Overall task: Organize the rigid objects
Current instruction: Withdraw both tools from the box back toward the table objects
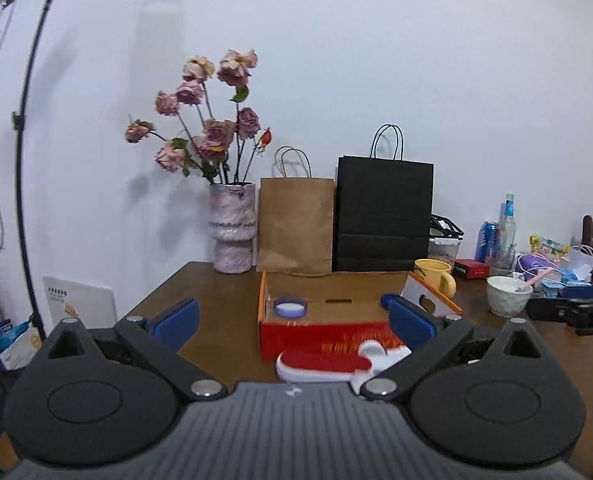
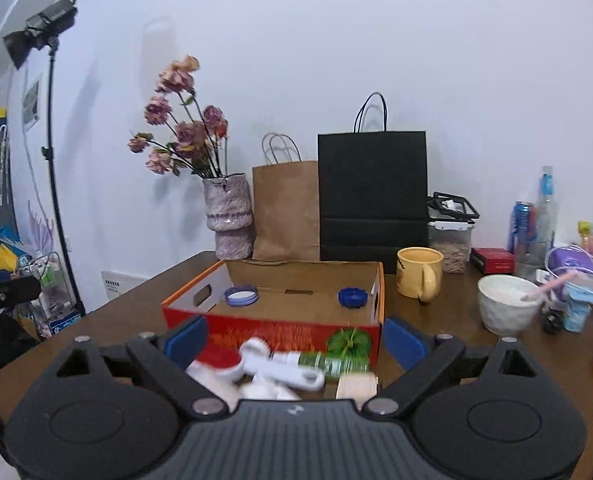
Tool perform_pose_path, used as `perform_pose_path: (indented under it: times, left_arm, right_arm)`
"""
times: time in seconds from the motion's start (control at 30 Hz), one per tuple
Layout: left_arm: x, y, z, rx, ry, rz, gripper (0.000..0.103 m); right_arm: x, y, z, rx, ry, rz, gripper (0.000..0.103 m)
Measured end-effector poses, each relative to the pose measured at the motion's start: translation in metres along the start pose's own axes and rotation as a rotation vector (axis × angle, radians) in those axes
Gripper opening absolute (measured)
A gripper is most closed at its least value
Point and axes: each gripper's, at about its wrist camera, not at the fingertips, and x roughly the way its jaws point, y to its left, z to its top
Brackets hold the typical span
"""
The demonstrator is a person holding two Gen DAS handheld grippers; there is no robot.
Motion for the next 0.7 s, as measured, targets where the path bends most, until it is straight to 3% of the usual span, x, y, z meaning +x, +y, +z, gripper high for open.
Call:
perform_pose_path:
  times: [0.2,0.33,0.47,0.6,0.7]
  left_arm:
    - [-0.074,0.005,-0.032,-0.009,-0.070,0.060,0.103]
    - [-0.111,0.009,-0.062,-0.057,-0.049,0.049,0.103]
    - [-0.114,0.007,-0.081,-0.074,0.001,-0.021,0.103]
    - [-0.109,0.003,-0.081,-0.072,-0.004,0.004,0.103]
    - [-0.109,0.002,-0.084,-0.060,-0.001,0.006,0.103]
  right_arm:
    - [-0.078,0.023,-0.046,0.027,-0.047,0.036,0.102]
    - [-0.125,0.036,-0.076,0.005,-0.107,0.030,0.103]
    - [-0.150,0.038,-0.103,0.025,-0.176,-0.034,0.103]
    - [-0.146,0.039,-0.114,0.009,-0.202,-0.093,0.103]
    - [-0.142,0.040,-0.115,0.024,-0.206,-0.081,0.103]
